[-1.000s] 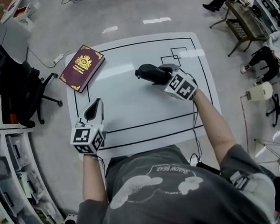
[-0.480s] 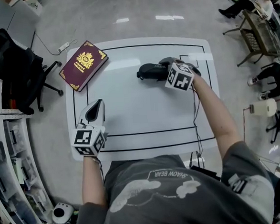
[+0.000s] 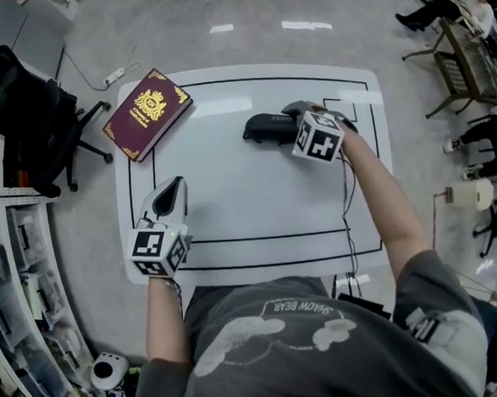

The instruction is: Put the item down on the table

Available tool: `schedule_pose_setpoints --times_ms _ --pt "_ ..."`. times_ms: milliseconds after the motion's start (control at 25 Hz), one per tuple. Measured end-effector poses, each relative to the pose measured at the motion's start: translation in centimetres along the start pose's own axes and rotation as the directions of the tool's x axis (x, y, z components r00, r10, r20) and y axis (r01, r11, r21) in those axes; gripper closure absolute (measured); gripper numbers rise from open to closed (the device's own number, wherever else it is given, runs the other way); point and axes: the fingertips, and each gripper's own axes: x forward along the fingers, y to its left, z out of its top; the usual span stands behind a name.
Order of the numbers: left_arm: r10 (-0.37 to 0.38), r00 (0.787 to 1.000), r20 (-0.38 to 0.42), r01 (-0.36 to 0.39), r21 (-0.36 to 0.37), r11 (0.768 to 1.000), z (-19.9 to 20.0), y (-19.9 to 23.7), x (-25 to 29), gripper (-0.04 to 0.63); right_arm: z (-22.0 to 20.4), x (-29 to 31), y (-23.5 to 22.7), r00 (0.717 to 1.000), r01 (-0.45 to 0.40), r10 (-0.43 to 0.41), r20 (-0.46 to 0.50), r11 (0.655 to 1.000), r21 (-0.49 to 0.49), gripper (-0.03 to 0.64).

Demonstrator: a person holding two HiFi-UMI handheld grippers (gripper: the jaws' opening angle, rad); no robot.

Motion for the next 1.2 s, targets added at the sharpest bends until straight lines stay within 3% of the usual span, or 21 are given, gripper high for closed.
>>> schedule_pose_setpoints --times_ms 160,360,640,800,1000,1200 --pt "-0.01 1.0 -0.008 0.01 0.002 1.0 -0.2 0.1 0.2 0.591 0.4 -0.2 -0.2 0.999 0.035 -0.036 0.031 0.999 0.007 0.233" --pt "-0.042 0.999 0.004 0.042 0.007 0.999 0.2 -0.2 0.3 0.591 1.1 -1.8 -0.2 0.992 0.103 -0.104 0.067 0.994 0.025 0.23" --pt "-0.141 0.99 0.02 0.141 0.029 0.99 0.8 -0.5 -0.6 0.591 2.8 -4.7 2.8 0.975 0.168 -0.191 0.117 0.969 0.181 0.246" --pt "-0.223 0.975 0.023 0.221 0.054 0.974 1.0 -0.3 -1.7 0.591 4.8 -6.9 4.7 0.941 0.22 -0.291 0.172 0.913 0.343 0.329" --pt "-0.31 0.95 0.033 0.306 0.089 0.948 1.0 1.1 -3.9 0.591 7.1 -7.4 8.5 0.918 0.237 -0.358 0.172 0.841 0.486 0.373" --pt "-0.411 0.911 0.037 0.404 0.124 0.906 0.4 2.9 -6.2 0.591 9.8 -7.4 12.0 0.867 0.272 -0.473 0.154 0.71 0.65 0.402"
